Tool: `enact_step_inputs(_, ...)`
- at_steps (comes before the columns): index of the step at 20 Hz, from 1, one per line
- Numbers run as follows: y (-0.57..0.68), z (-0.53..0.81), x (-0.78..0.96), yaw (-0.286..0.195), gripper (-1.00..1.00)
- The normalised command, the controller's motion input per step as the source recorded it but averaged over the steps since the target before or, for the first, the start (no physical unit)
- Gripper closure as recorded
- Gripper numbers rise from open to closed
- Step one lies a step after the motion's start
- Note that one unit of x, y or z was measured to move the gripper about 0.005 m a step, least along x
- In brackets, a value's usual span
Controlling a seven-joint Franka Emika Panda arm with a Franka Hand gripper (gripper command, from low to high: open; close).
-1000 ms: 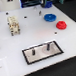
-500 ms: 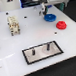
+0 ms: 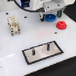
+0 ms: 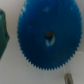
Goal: Insert the blue gear onto the right peg, followed by the red gear
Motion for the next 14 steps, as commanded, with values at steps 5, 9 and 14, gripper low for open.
enact_step_inputs(5,-0.01,-0.22,-0.22,0.000,1.00)
enact_step_inputs(9,0.00,-0.16,-0.13,0.000,1.00)
enact_step_inputs(14,0.00,-0.05,-0.05,0.000,1.00)
